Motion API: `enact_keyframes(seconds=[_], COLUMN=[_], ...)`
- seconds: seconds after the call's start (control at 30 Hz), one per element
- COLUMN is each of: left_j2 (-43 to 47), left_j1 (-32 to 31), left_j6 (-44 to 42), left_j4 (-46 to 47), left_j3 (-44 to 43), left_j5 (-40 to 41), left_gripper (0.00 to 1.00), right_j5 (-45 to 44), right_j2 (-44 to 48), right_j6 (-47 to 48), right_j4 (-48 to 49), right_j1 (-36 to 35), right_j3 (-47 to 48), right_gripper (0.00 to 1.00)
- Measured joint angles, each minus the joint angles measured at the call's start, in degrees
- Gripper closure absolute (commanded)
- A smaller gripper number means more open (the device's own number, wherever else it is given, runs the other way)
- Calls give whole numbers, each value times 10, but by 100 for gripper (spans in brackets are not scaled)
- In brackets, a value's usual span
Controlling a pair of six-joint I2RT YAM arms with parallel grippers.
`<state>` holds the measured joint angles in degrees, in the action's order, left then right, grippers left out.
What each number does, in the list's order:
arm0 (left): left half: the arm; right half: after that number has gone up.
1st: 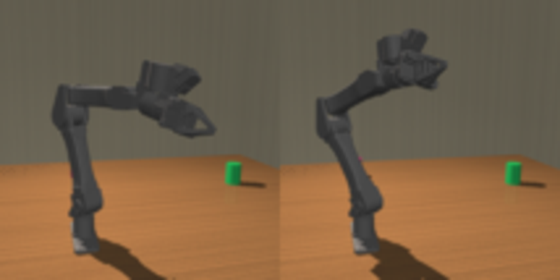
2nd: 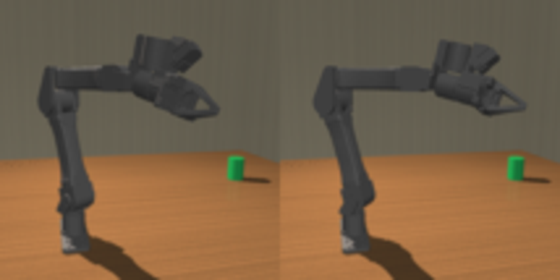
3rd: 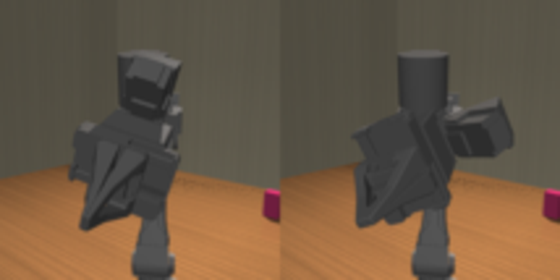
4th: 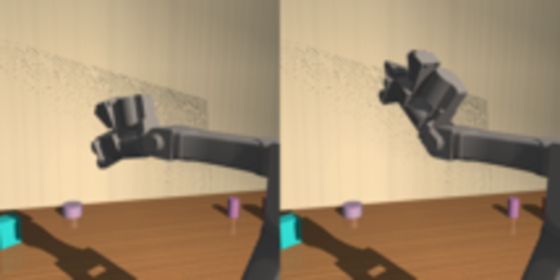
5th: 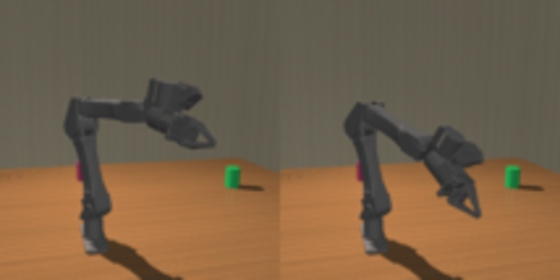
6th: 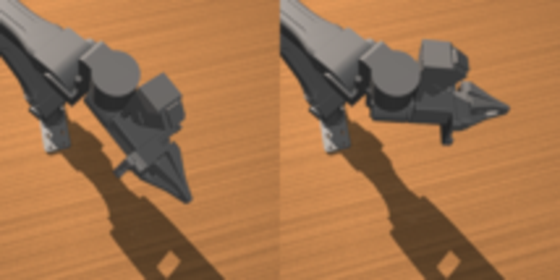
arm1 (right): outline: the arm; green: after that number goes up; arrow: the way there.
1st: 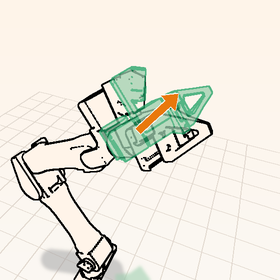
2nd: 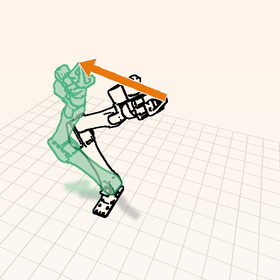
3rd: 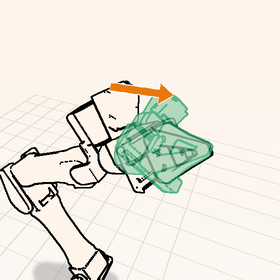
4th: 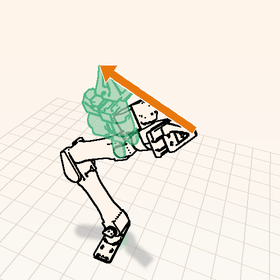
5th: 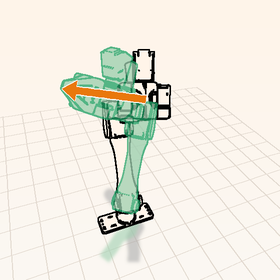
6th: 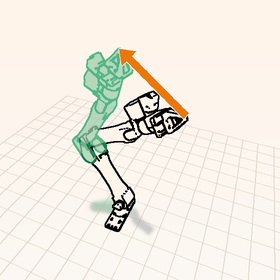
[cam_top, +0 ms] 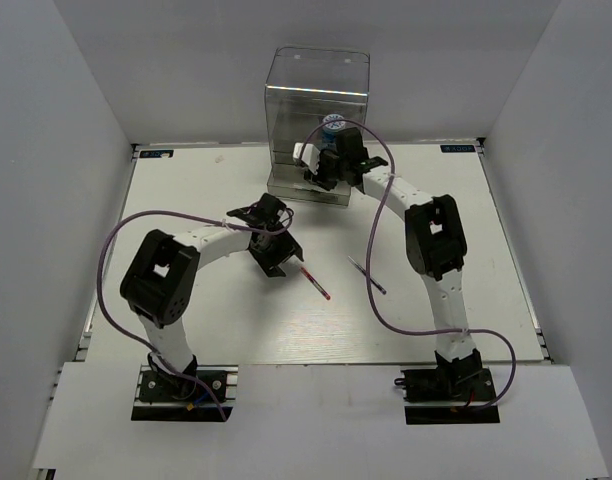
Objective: Sort the stationery into containers
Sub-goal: Place the pen in the drawer, then pick up the pen from the center of the board.
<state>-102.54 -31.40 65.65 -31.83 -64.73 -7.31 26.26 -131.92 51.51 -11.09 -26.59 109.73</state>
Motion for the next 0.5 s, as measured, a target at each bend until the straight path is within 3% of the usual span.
enact_keyframes(seconds=[0.13,0.43,0.5], left_j2=[-30,-102,-114], left_j1=[-17,-47,-52], left_j6=[12,25,27], left_j4=[-29,-121,-139], left_j3=[-17,-120,-139], left_j5=[-2,0,8], left_gripper=[30,31,35], right_j5=[17,42,46], right_j2=[50,287,325], right_j6=[-19,-114,-125], right_j4=[19,93,99], right_j1=[2,31,39], right_j3=[-61,-310,-347], right_gripper=[53,45,38])
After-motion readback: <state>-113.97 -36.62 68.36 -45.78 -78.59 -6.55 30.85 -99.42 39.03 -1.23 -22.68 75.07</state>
